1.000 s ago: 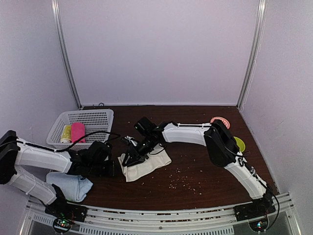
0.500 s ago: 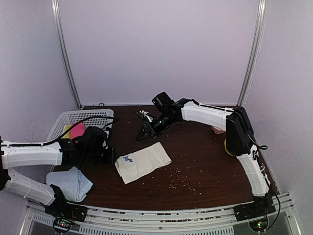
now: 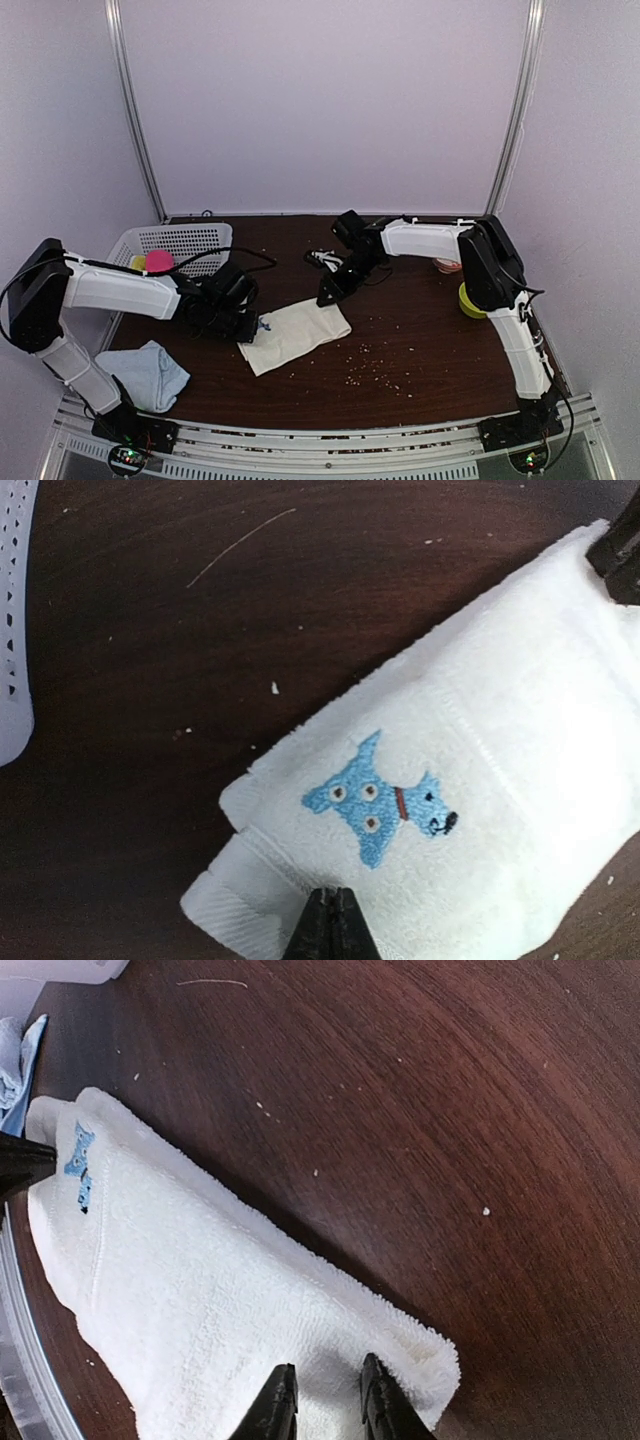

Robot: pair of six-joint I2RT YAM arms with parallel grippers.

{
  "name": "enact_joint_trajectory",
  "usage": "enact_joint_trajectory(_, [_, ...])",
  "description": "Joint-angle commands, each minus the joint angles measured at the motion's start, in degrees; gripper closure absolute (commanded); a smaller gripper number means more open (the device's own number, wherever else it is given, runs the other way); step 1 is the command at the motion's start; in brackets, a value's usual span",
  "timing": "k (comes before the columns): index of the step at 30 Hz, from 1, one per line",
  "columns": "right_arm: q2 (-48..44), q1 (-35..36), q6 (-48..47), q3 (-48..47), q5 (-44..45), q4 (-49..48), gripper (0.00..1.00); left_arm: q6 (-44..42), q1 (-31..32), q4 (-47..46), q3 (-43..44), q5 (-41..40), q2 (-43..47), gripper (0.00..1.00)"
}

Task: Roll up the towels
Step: Fold the towel at the center of the board, then rotate the towel at the center of the board.

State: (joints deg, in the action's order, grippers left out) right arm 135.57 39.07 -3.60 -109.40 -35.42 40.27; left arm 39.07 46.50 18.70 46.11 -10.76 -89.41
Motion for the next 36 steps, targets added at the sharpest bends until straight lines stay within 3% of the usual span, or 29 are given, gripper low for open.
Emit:
enact_joint_trajectory(1, [-1.0, -0.6, -2.7, 3.0, 5.7, 0.1, 0.78, -2.2, -1.7, 1.2, 2.9, -1.8, -3.8, 1.0])
enact_joint_trajectory(5, [-5.3, -0.8, -3.2, 11.4, 6.9, 0.3, 0.79, -4.6, -2.6, -0.9, 5.8, -1.8, -8.4, 1.0])
enact_joint_trajectory(12, [-15.3, 0.3, -3.4, 27.8, 3.3, -0.2, 0.8, -15.0, -4.1, -5.6, 18.3, -1.4, -19.5, 1.0])
enact_joint_trajectory(17, [-18.8, 3.8, -8.5, 29.2, -8.8, 5.2, 0.78, -20.2, -6.4, -6.4, 32.1, 2.9, -28.8, 1.0])
enact_joint_trajectory(20, [-21.0, 2.3, -10.7, 28.3, -10.3, 8.5, 0.76, -20.7, -6.6, -5.2, 36.7, 3.8, -29.0, 0.94])
enact_joint_trajectory(26, [-26.3, -4.3, -13.2, 29.6, -12.2, 8.2, 0.74, -19.3, -6.5, -4.7, 30.6, 4.6, -21.1, 0.72])
enact_joint_trajectory(33, [-27.0, -9.4, -15.9, 31.2, -12.4, 5.2, 0.73, -15.5, -6.5, -2.5, 21.6, 10.7, -13.4, 0.71])
enact_joint_trajectory(36, [-29.0, -10.6, -14.1, 34.3, -10.4, -1.3, 0.73, -14.9, -6.4, -1.7, 21.0, 12.4, -13.8, 0.71])
